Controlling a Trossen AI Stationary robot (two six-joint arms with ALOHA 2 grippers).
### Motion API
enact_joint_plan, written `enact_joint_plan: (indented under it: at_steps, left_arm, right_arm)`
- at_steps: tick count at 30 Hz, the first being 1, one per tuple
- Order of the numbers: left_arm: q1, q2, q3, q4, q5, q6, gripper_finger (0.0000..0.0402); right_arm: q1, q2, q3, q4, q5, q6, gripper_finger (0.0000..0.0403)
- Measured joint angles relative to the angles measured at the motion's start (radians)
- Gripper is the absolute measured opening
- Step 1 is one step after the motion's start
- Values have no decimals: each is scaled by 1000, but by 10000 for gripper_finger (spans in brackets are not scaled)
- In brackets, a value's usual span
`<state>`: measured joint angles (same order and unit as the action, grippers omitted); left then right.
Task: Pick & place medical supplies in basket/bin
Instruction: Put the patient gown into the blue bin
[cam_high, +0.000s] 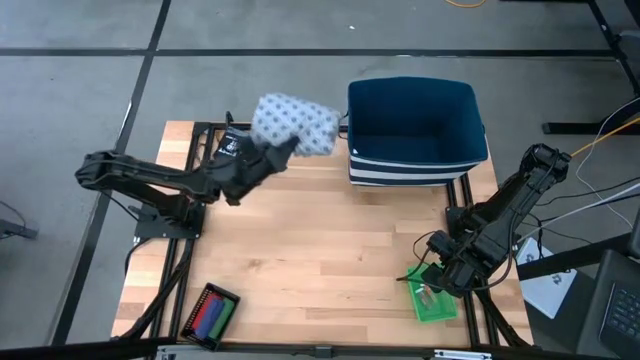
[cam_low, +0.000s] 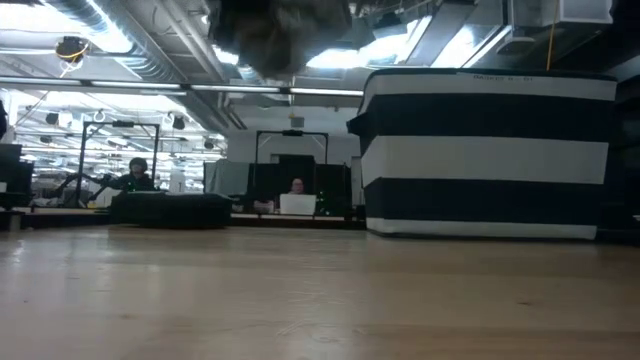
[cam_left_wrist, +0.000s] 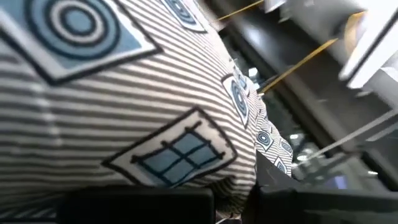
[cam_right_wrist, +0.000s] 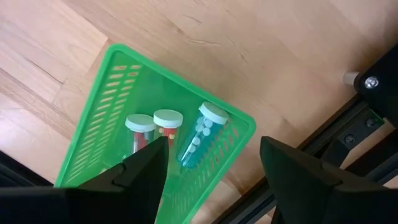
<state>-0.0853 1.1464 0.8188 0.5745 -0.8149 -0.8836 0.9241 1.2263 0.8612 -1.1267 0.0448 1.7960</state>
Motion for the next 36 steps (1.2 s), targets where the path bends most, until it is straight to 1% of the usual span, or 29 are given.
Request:
enact_joint_plan:
  at_steps: [3, 7, 10, 13, 15, 17, 21, 25, 30, 36]
  left_arm:
    - [23, -21, 1, 62, 50, 80, 11]
    - [82, -8, 24, 27, 134, 62, 11]
    - [138, 47, 73, 11, 244, 43, 11]
    - [195, 130, 158, 6, 390, 39, 11]
    - [233, 197, 239, -15, 487, 40, 11]
    - [272, 268, 334, -70, 582, 41, 11]
    - [344, 426, 550, -195, 753, 55, 11]
    - [401, 590, 764, -263, 921, 58, 11]
    - [447, 793, 1000, -376, 1095, 58, 11]
    - [464, 1004, 1241, -472, 1303, 60, 11]
  right_arm:
    - [0, 0, 0, 0, 0, 0, 254]
    - [0, 0, 0, -1, 0, -1, 254]
    - [0, 0, 0, -1, 0, 0, 254]
    - [0, 0, 0, 0, 0, 2, 254]
    - [0, 0, -1, 0, 0, 2, 254]
    - [0, 0, -1, 0, 0, 2, 254]
    - [0, 0, -1, 0, 0, 3, 254]
    - [0, 0, -1, 0, 9, 7, 254]
    - [0, 0, -1, 0, 38, 29, 254]
    - [0, 0, -1, 0, 57, 54, 254]
